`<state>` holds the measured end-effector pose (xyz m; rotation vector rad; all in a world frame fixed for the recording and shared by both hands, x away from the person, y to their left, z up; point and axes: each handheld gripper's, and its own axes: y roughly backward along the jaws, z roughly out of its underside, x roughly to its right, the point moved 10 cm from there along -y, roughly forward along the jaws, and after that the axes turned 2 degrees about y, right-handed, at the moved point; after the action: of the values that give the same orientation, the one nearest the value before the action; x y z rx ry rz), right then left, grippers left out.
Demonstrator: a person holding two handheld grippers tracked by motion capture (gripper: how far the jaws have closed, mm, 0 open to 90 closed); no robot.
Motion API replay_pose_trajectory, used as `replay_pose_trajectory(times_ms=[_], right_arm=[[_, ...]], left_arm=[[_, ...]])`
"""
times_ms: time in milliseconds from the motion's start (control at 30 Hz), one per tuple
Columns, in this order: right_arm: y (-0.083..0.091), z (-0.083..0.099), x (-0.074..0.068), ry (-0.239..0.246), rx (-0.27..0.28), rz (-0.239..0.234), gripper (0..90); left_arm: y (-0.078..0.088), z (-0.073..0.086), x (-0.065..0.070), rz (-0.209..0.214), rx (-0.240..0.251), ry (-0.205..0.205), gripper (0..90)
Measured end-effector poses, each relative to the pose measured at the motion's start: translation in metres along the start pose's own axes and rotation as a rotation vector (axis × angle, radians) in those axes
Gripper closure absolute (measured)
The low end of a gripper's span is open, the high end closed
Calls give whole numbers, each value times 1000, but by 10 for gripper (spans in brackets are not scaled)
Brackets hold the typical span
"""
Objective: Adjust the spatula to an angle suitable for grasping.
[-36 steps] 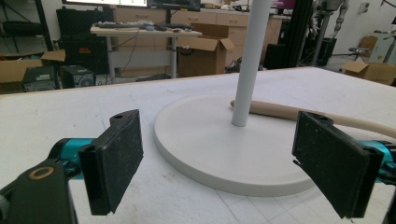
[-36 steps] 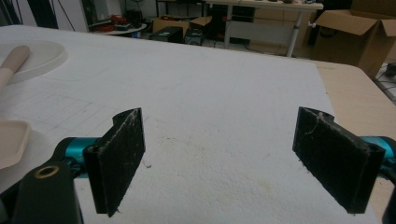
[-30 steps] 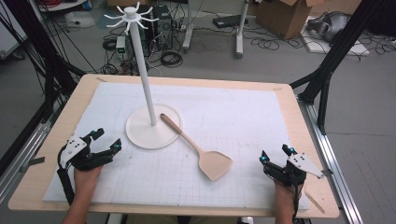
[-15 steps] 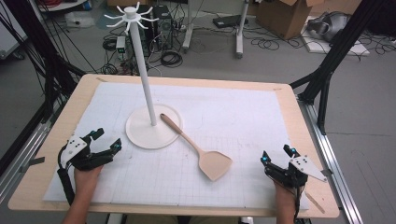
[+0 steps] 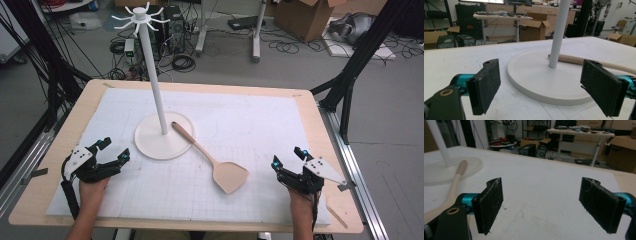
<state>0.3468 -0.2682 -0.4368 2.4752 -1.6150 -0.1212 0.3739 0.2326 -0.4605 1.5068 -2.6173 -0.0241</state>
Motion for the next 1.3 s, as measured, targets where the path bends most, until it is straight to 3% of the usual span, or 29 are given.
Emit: replay_pose_trajectory(times_ms=[100,133,200,400,433,600,633,833,933,1200,1300], right_arm=[[-10,-17,-17,36,11,-52,205],[-10,-17,-17,36,11,-52,205],[-20,-27,-33,69,2,-95,209],[-38,-34,-56,94,-33,-161,235],[-46,-35,-65,112,-45,-189,241],[-57,-34,-81,127,-80,-233,247],[-64,-34,-91,140,-104,-265,260],[-87,-27,-119,181,-205,-344,308],[-101,-19,-134,197,-283,-383,358],[-125,1,-154,229,-408,-429,443],[-133,14,-162,227,-481,-437,467]], left_arm=[[0,0,0,1,1,1,167],[0,0,0,1,0,0,167],[0,0,0,2,1,0,167],[0,0,0,4,0,0,167],[0,0,0,3,0,1,167],[0,0,0,2,0,2,167],[0,0,0,4,0,1,167],[0,0,-1,3,1,3,168],[0,0,-1,4,2,4,168],[0,0,-1,5,0,5,168],[0,0,0,6,1,8,169]])
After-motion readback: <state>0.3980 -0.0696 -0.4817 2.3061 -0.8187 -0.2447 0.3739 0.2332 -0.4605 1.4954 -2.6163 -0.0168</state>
